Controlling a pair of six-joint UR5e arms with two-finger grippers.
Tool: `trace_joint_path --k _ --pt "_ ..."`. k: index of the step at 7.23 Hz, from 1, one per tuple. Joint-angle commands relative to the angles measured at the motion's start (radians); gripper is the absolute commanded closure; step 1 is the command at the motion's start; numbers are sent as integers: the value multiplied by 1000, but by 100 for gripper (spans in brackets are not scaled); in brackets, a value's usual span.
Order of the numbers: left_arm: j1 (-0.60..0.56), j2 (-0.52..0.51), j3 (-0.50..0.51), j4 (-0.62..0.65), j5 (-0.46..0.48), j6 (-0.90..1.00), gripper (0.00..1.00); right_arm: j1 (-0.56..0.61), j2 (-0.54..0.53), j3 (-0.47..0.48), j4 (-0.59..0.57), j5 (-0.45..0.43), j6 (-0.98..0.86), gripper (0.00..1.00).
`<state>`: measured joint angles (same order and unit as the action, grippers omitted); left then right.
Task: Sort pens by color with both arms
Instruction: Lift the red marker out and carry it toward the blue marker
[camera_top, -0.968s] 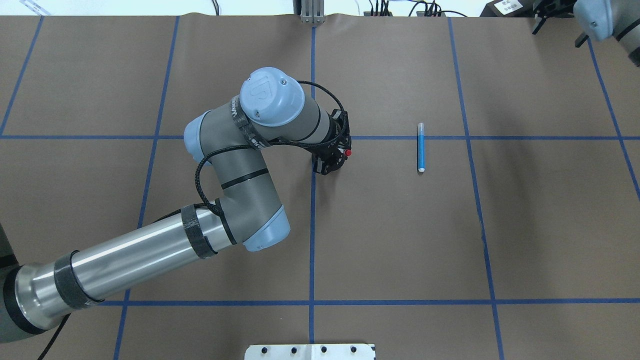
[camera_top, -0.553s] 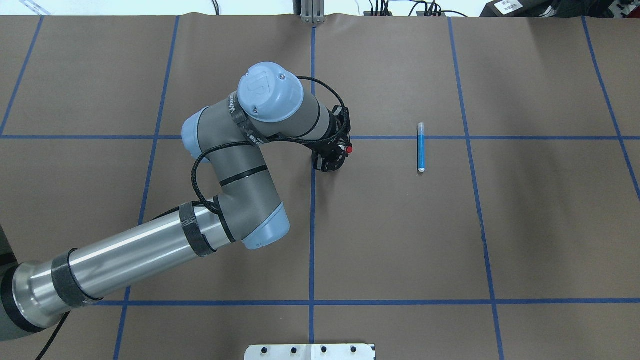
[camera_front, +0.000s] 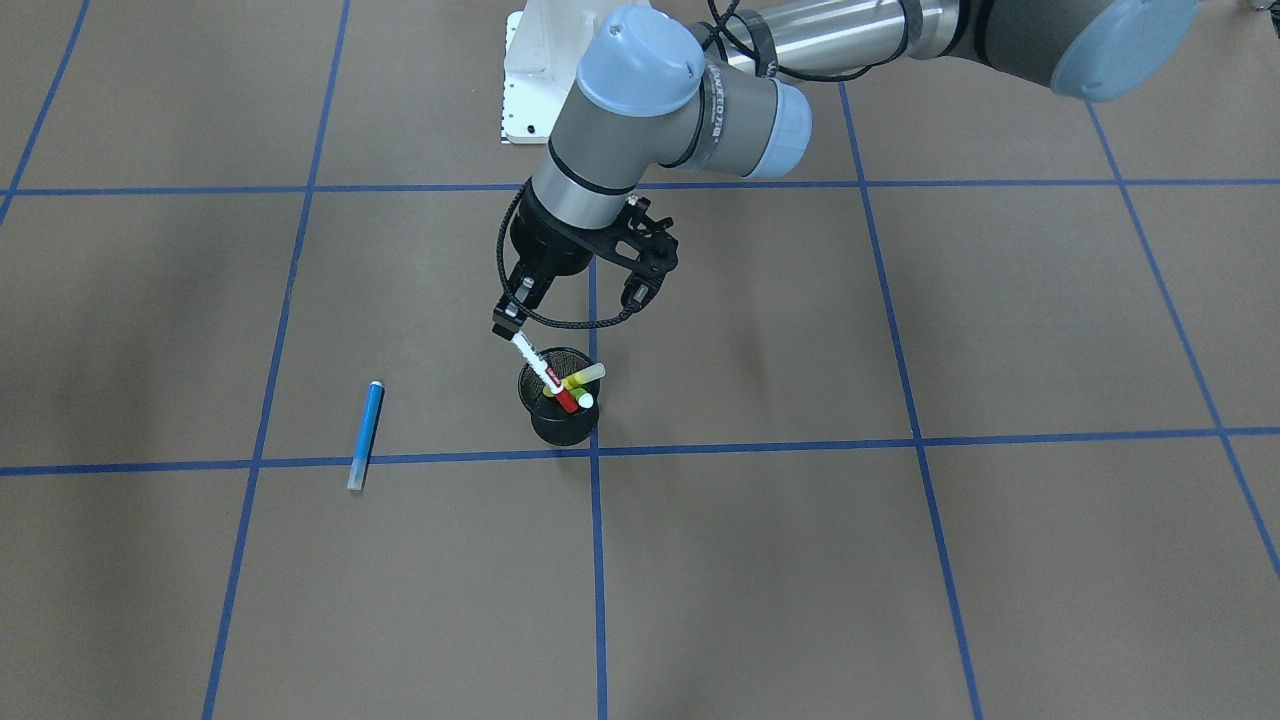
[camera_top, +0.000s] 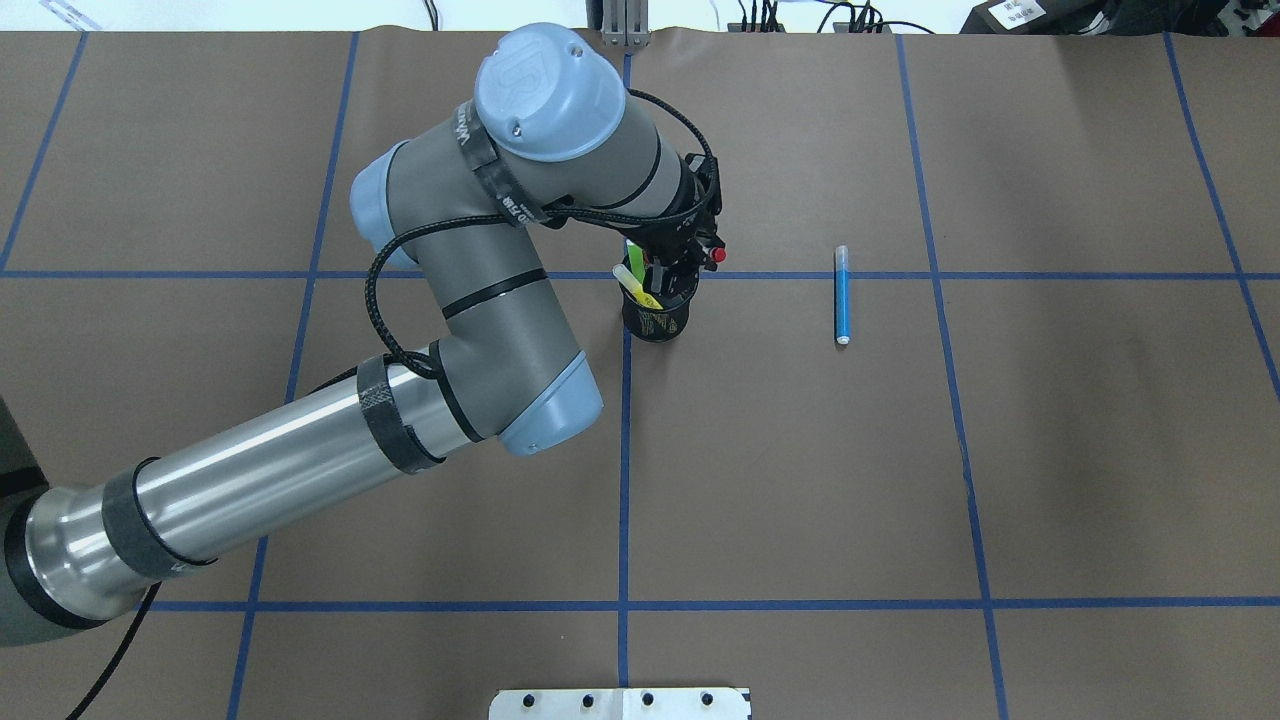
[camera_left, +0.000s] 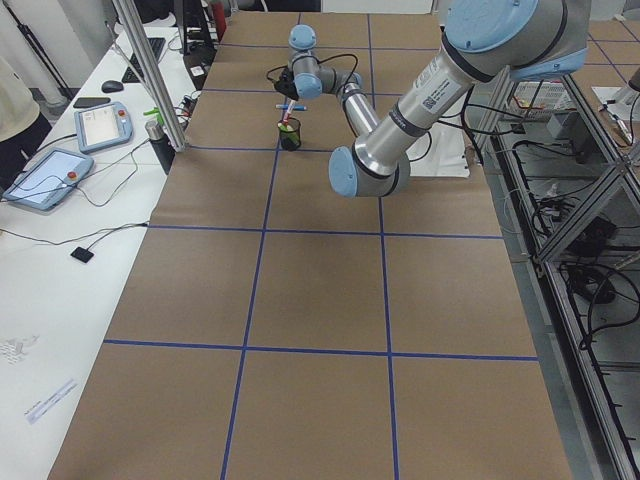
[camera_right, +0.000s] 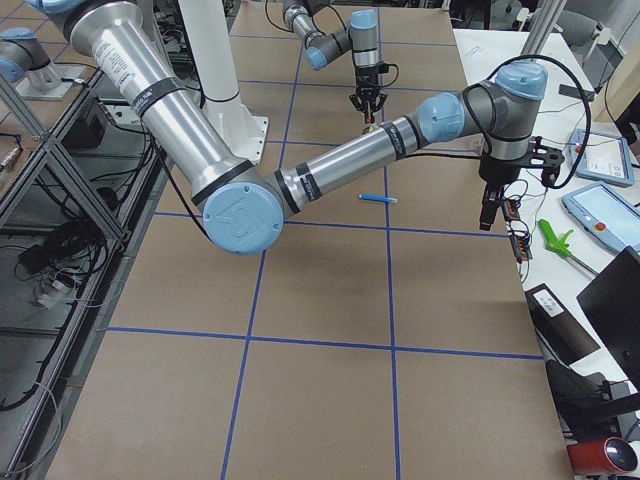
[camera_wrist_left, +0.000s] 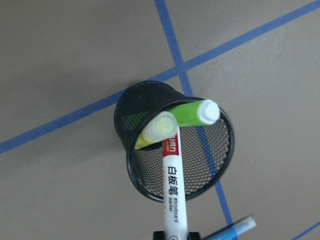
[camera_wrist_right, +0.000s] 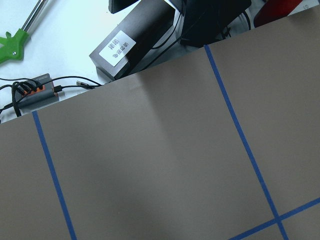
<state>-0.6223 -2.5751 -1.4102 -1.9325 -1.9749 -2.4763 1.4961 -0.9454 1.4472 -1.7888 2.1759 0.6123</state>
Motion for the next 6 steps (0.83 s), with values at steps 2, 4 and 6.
trace_joint_path --k 2,4,6 --pt "-4 -135 -9 95 7 170 100 32 -108 149 0 1 -3 0" --pt "-2 -142 -4 55 115 415 100 62 -151 141 9 -5 -25 0" --pt "18 -143 86 -68 207 535 100 90 -194 119 73 -7 -40 0"
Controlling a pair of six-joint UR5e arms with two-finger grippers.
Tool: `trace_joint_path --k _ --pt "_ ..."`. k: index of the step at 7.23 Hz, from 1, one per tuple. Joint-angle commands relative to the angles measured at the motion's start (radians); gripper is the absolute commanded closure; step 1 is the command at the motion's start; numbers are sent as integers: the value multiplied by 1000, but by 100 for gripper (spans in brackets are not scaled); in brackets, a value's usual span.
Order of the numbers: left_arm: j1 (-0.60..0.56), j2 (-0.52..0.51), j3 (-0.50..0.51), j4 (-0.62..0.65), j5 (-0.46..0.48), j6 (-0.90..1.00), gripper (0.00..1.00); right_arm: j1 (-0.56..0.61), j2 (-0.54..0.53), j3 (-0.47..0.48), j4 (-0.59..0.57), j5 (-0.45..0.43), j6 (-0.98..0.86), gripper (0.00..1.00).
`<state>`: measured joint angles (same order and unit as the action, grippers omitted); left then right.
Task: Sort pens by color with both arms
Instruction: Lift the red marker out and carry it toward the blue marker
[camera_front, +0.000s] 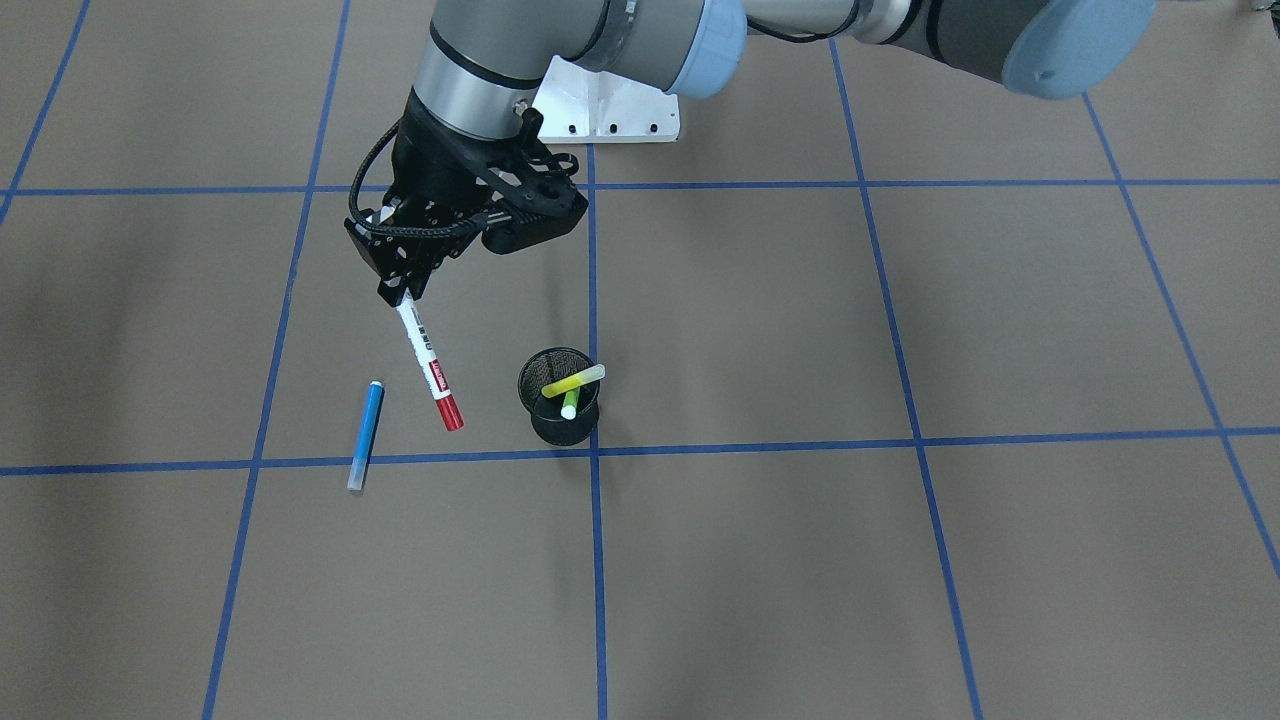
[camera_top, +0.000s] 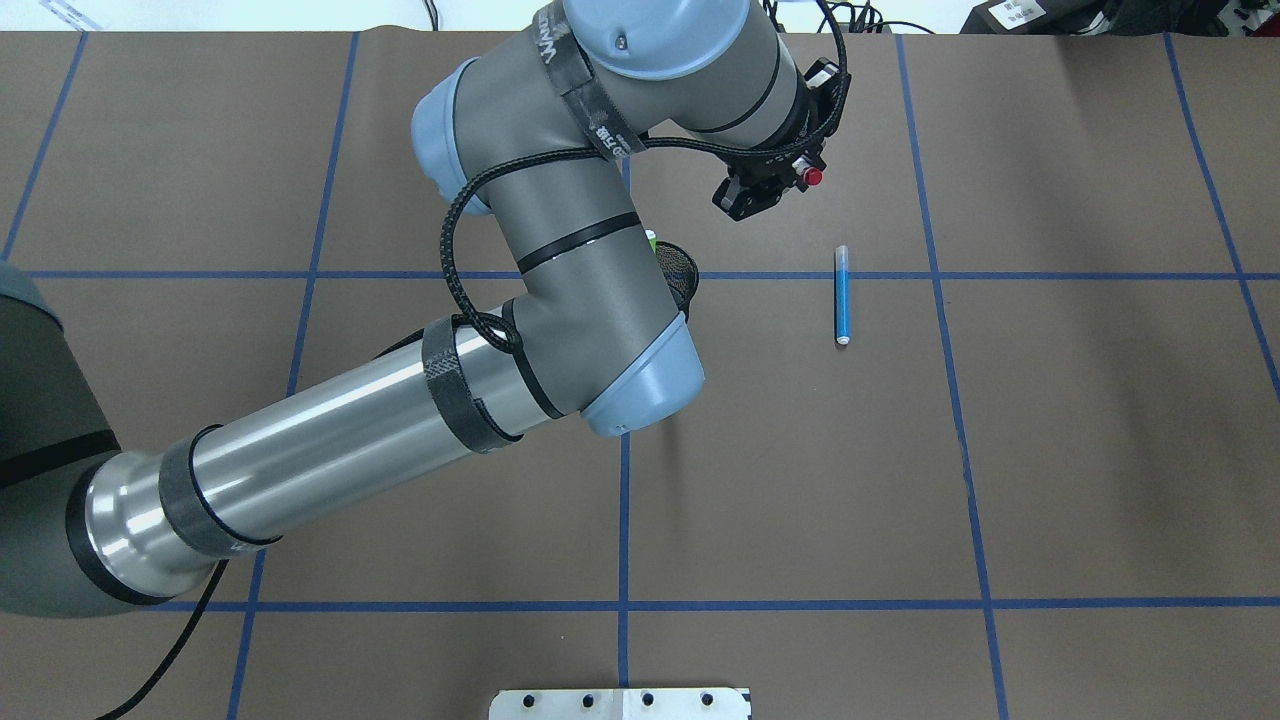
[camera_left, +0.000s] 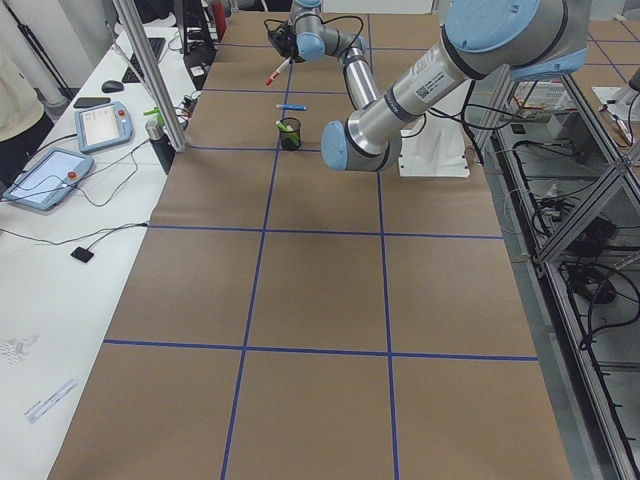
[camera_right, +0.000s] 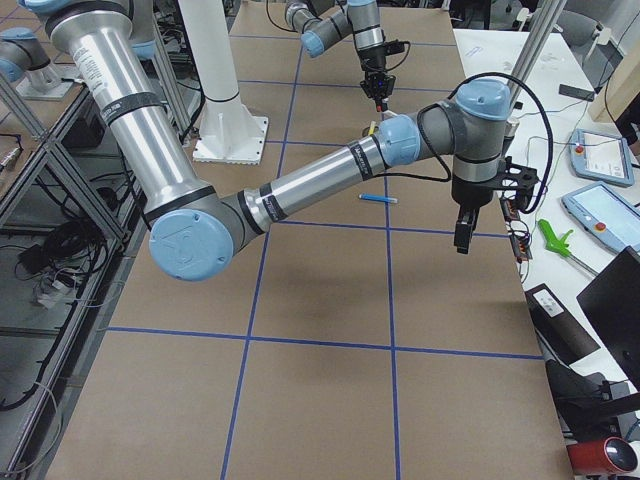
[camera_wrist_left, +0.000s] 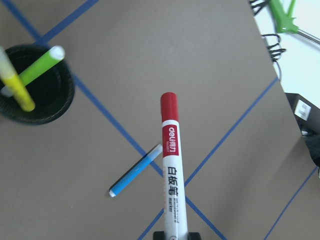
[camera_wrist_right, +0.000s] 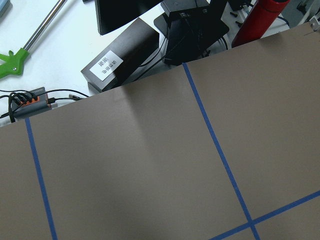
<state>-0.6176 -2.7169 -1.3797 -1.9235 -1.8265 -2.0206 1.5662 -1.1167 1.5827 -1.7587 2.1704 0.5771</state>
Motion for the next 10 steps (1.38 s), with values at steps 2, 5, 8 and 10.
trace_joint_path --k 2,5,8,10 --pt "68 -20 144 -161 171 249 100 47 -21 -105 137 5 1 1" --pt "154 3 278 -322 294 457 100 58 -20 -133 162 6 10 1" --pt "211 0 378 -370 398 552 100 57 -18 -145 165 8 10 1" --pt "220 -3 422 -379 462 559 100 57 -17 -144 165 16 10 1"
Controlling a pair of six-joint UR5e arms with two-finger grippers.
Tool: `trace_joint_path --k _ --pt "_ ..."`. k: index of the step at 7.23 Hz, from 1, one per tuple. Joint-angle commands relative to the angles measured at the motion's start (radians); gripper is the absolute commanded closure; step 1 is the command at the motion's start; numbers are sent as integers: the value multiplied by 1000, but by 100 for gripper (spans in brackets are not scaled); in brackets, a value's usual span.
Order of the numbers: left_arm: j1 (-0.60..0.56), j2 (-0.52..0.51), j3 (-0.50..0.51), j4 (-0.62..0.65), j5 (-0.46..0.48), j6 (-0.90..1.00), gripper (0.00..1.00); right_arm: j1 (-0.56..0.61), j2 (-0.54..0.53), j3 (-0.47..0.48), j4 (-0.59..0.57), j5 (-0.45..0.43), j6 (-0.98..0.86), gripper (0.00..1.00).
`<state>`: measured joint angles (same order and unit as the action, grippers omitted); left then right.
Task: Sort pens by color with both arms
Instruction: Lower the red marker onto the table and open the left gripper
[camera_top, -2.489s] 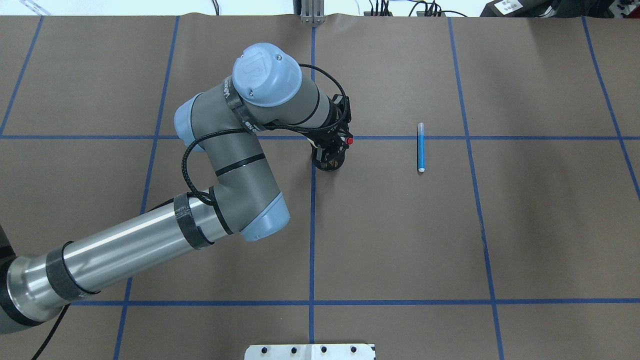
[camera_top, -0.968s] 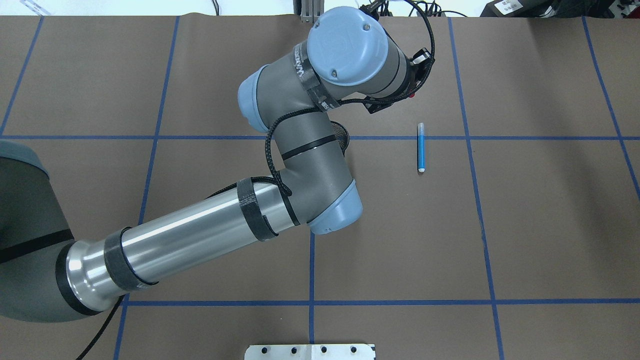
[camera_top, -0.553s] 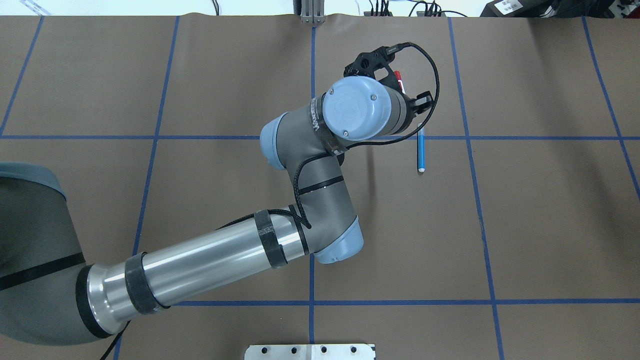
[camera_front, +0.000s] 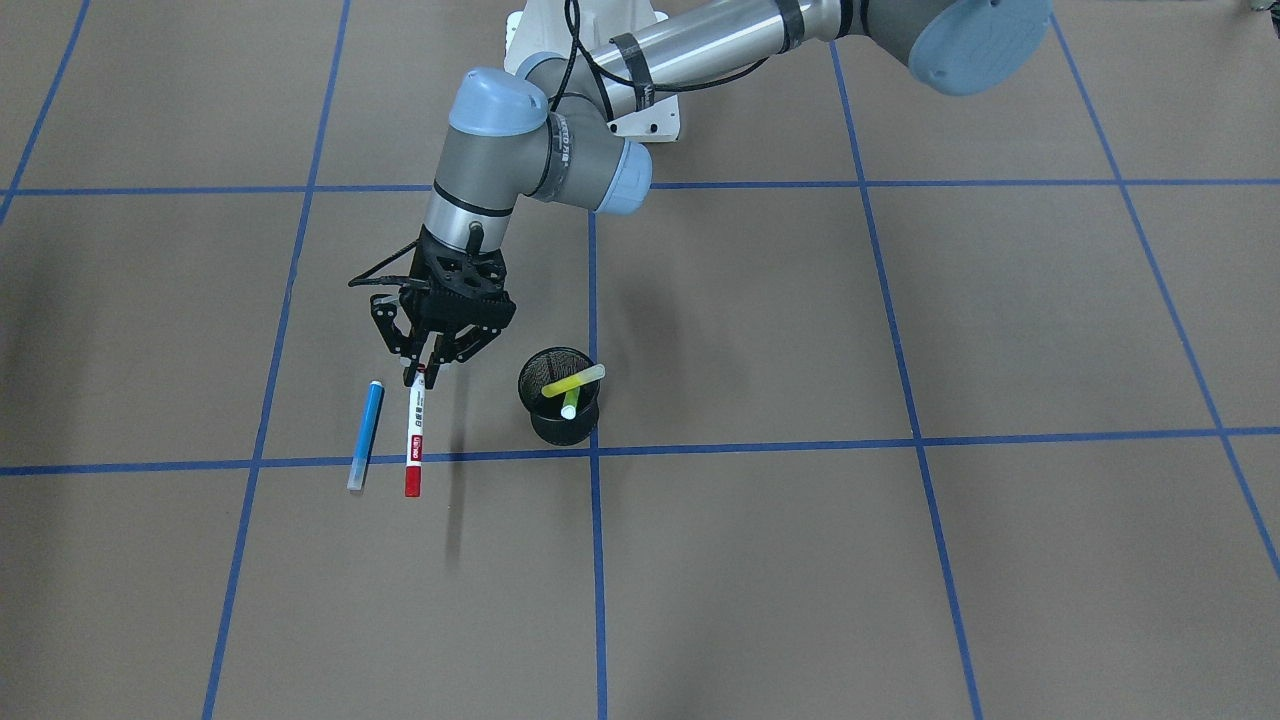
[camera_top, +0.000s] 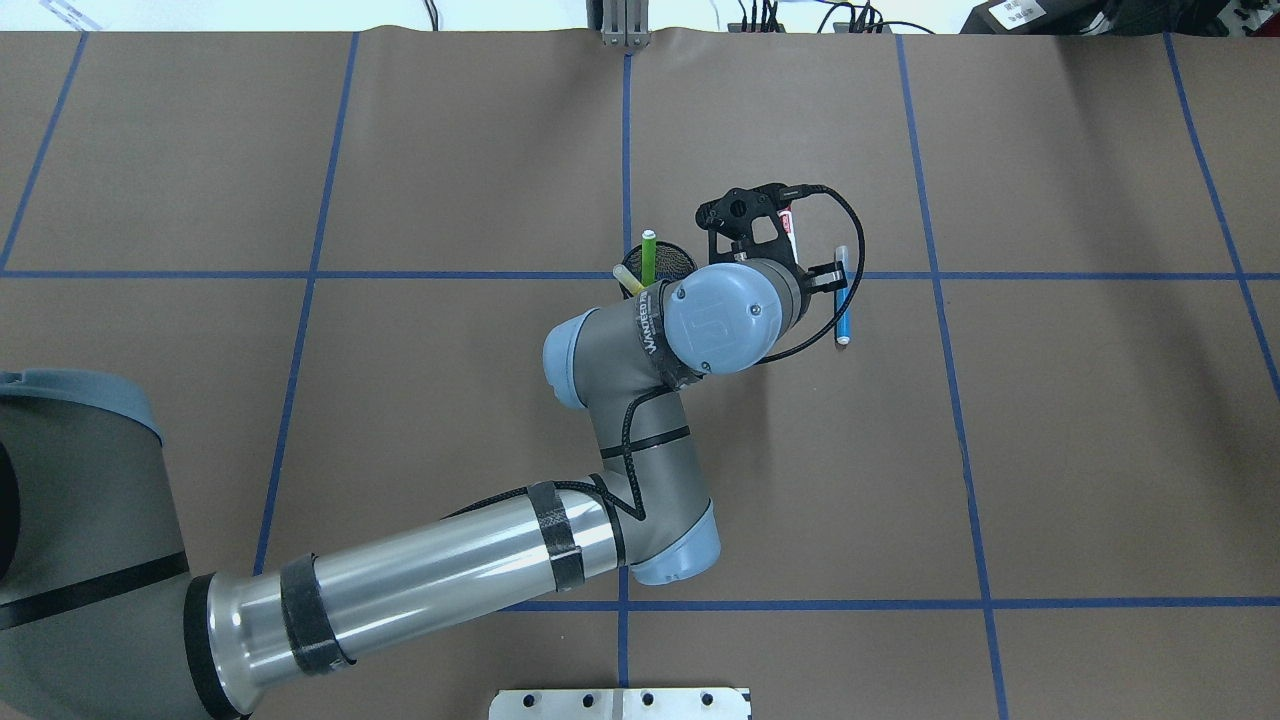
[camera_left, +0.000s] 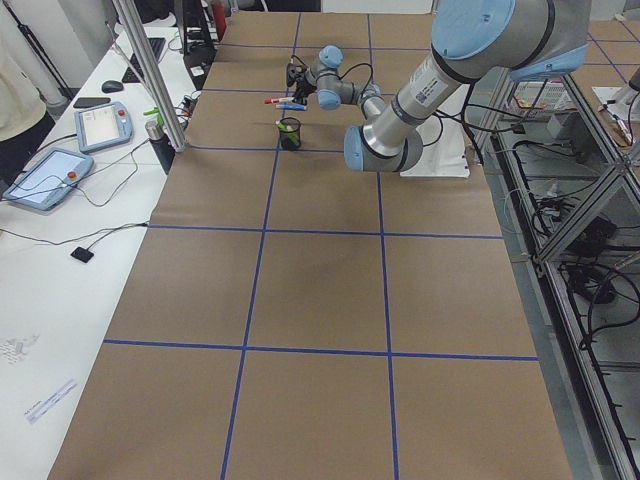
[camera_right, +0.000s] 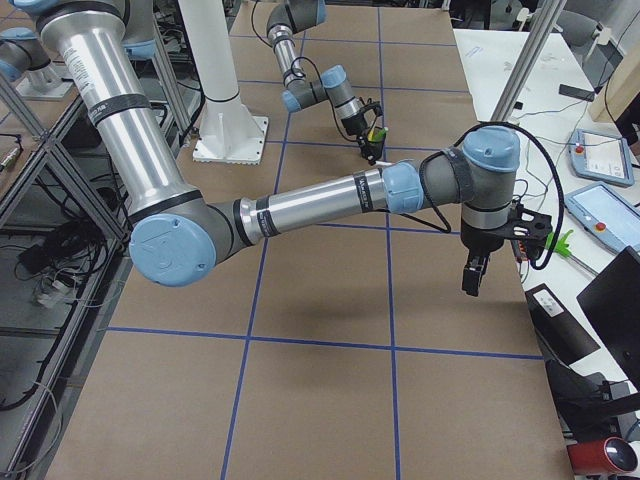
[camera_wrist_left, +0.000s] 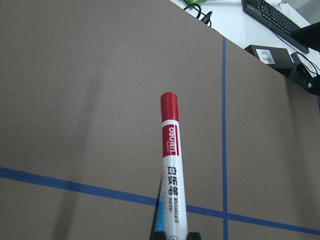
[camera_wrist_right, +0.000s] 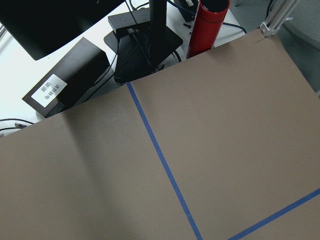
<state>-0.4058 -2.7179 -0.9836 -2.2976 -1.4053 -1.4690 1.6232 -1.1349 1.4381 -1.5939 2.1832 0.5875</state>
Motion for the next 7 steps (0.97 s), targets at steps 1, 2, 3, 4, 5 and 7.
trace_joint_path --k 1,2,3,4,5,7 --pt "15 -3 39 -5 70 7 100 0 3 1 0 3 0 1" --pt "15 -2 40 -5 87 7 77 0 3 4 0 7 0 0" --pt "15 -3 43 -3 92 9 40 0 0 11 0 19 0 0" --pt "15 -2 42 -3 94 9 9 1 -5 16 0 38 0 0" --pt "12 0 25 -2 92 13 0 3 -8 21 -4 44 -3 0" --pt "-14 18 -100 24 74 119 0 3 -3 33 -12 52 0 0"
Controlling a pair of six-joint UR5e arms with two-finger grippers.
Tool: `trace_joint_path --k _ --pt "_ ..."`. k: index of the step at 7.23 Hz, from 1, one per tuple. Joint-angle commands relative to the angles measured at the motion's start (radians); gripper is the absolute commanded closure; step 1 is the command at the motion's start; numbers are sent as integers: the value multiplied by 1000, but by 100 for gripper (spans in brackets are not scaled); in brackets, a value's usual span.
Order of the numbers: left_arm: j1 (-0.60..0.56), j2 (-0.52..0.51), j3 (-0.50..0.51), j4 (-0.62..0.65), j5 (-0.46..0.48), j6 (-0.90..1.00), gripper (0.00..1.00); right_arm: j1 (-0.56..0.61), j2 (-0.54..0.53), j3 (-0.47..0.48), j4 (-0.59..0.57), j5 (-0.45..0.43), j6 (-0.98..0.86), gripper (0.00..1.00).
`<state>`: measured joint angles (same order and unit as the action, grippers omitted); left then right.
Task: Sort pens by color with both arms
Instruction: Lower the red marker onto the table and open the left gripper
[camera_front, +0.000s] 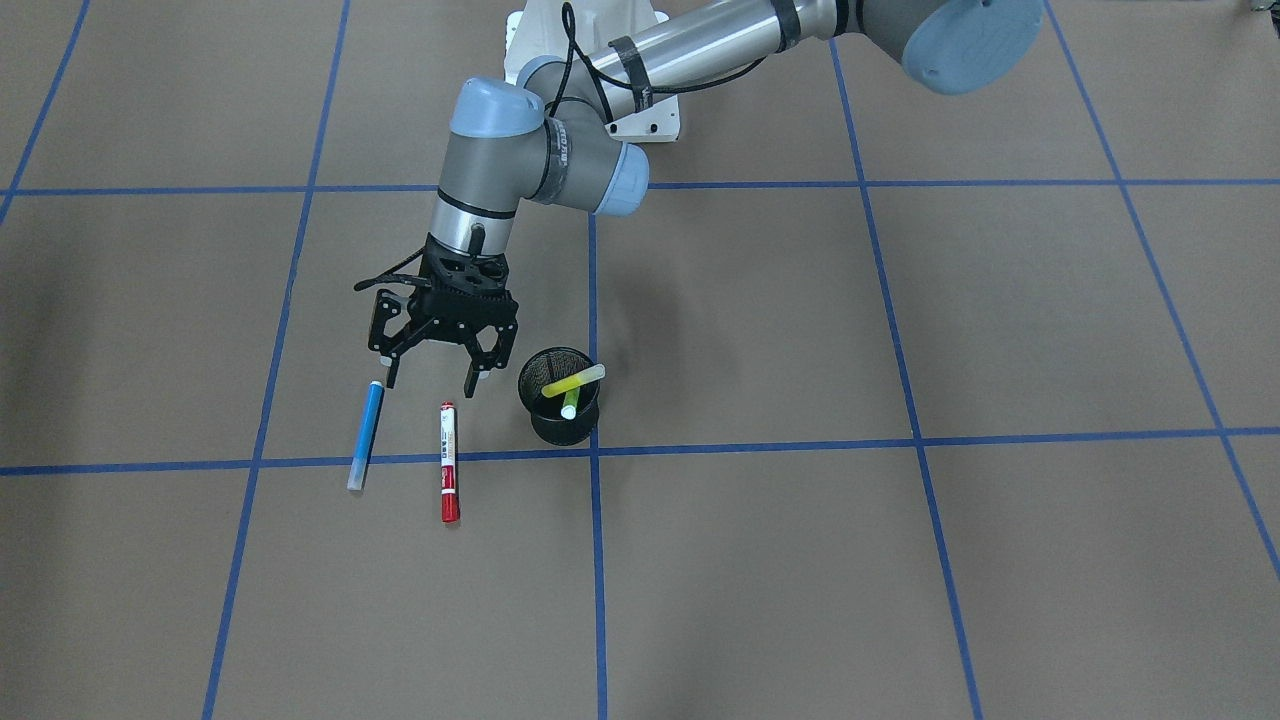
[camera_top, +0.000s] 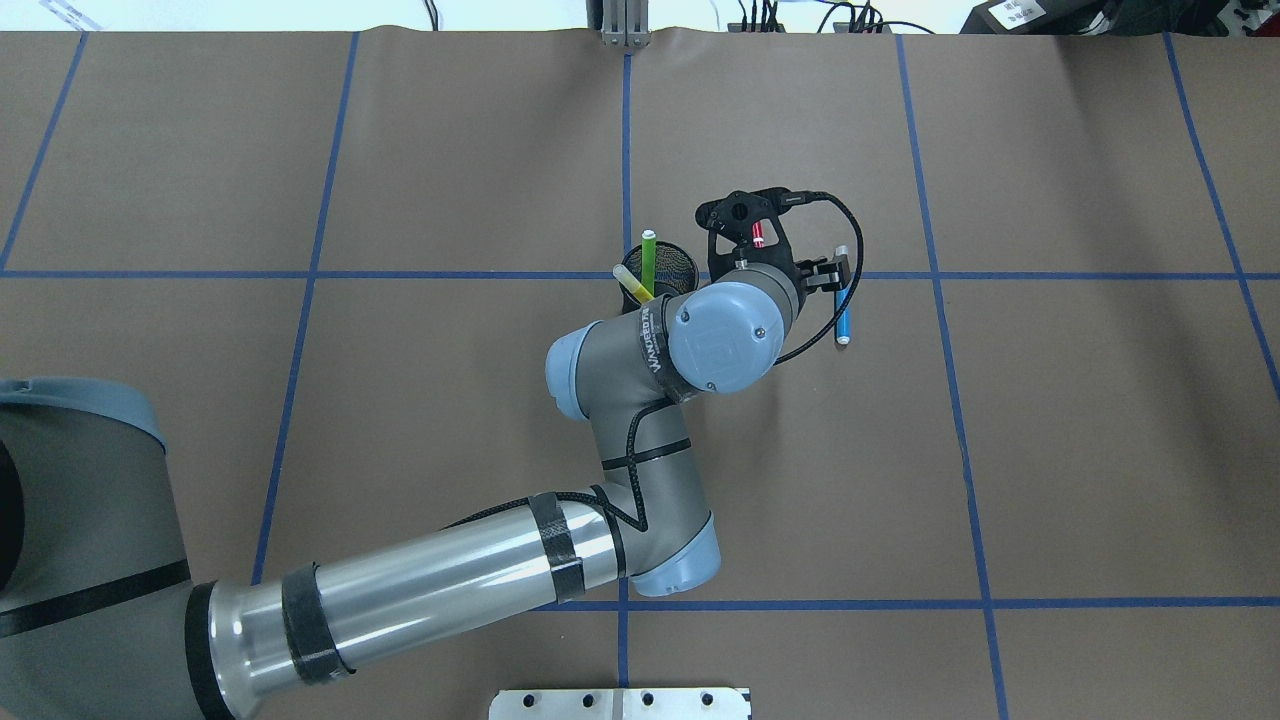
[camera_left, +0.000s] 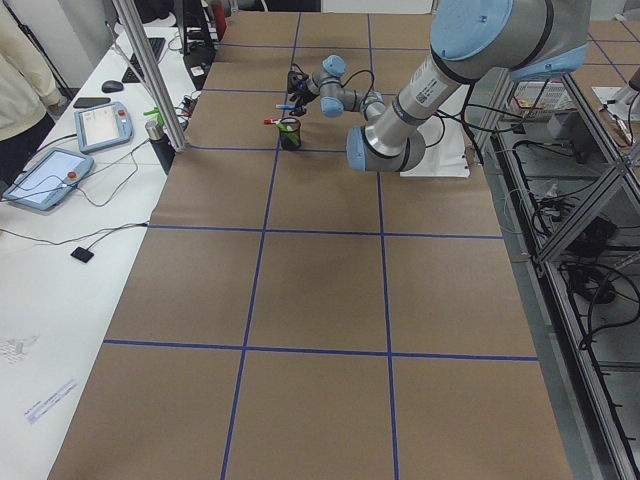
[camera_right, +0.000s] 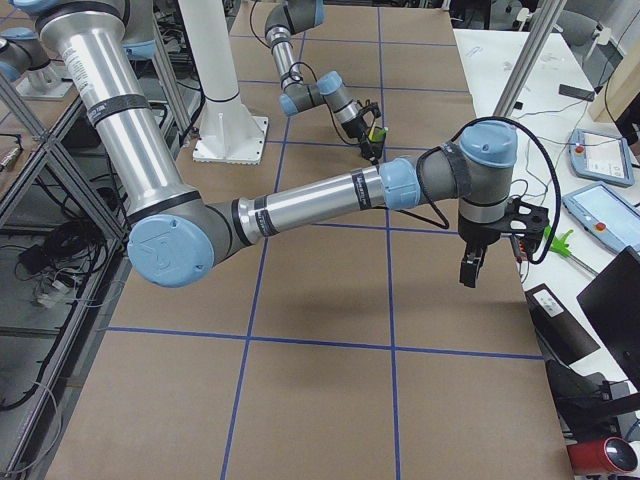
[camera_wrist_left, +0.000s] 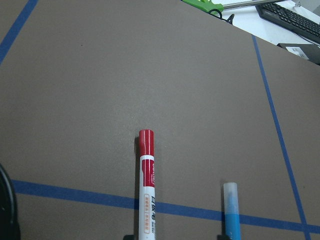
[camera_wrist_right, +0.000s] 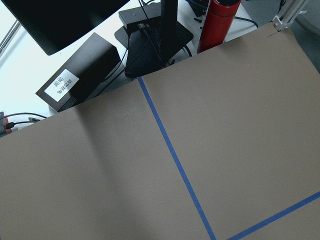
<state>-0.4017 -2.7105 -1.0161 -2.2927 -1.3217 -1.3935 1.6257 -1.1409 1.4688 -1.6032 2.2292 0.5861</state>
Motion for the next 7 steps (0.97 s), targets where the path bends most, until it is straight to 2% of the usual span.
trace_joint_path --k 1,2,3,4,5,6,7 --pt "-54 47 -149 82 -72 44 0 0 0 5 -6 20 1 0" --pt "-107 66 -232 181 -162 44 0 5 -8 1 -30 64 0 0" --pt "-170 122 -336 258 -268 44 0 9 7 8 -109 64 1 0" --pt "-237 170 -402 310 -366 44 0 14 9 25 -191 61 1 0" --pt "-306 229 -444 324 -495 44 0 14 -23 51 -195 55 0 0" --pt "-377 318 -493 325 -631 54 0 -56 -29 86 -189 69 53 0" --pt "-429 377 -522 325 -724 79 0 -204 -20 176 -182 60 274 0"
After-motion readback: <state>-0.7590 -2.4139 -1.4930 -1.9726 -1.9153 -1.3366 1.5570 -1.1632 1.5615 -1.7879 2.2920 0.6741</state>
